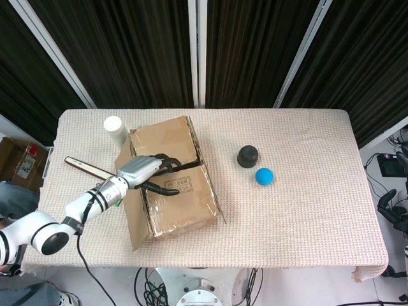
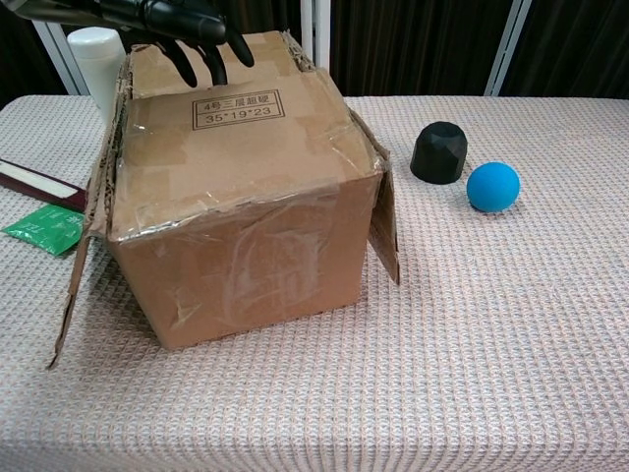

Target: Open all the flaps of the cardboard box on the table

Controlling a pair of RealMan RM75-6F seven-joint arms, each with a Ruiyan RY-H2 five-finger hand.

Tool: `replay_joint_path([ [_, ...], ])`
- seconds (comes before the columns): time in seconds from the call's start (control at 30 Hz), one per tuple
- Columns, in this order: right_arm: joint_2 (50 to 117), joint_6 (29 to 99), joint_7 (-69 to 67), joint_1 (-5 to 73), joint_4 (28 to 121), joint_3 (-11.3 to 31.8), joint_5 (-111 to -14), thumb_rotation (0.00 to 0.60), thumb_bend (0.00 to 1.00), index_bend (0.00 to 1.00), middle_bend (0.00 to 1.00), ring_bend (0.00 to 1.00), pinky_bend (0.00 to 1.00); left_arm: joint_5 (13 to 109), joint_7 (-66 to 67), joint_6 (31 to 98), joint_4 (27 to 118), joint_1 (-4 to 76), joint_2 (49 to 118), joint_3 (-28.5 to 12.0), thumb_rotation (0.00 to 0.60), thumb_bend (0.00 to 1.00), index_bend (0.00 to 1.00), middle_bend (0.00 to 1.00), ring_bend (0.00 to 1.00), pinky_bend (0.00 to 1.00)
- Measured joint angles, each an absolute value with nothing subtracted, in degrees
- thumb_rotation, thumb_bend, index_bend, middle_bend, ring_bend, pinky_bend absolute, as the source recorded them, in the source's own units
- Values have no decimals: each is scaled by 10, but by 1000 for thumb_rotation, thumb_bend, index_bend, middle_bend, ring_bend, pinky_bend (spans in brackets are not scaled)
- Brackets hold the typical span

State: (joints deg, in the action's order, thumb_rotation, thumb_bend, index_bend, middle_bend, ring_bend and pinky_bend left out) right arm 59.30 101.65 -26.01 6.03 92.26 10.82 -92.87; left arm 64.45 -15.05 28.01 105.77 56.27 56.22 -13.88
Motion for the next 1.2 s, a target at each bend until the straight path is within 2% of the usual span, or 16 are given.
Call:
replay_joint_path([
  [0.3, 596, 1015, -270, 61, 915, 109, -927, 600, 778, 0, 0, 0, 0, 680, -253, 258, 1102, 547, 505, -190, 165, 0, 143, 438, 169, 231],
  [0.53, 603, 1015, -276, 63, 909, 111, -928, 600, 778, 0, 0, 0, 0, 713, -337, 232, 1146, 531, 452, -225, 164, 0, 123, 506, 268, 287],
  [0.67, 605, 1017, -275, 64, 909, 112, -931, 600, 778, 0, 0, 0, 0, 728, -404, 188, 1173, 526, 427, -242, 163, 0, 95, 507, 292, 301],
  [0.77, 605, 1018, -275, 65, 909, 113, -931, 600, 778, 0, 0, 0, 0, 738, -461, 131, 1191, 523, 411, -263, 164, 0, 85, 507, 292, 304],
  [1.0, 606, 1016, -273, 64, 908, 111, -932, 600, 778, 0, 0, 0, 0, 737, -553, 31, 1228, 484, 406, -361, 168, 0, 84, 508, 291, 309],
  [1.2, 606, 1013, -272, 65, 909, 110, -932, 600, 778, 0, 0, 0, 0, 676, -515, -77, 1223, 435, 437, -458, 170, 0, 83, 507, 292, 306],
])
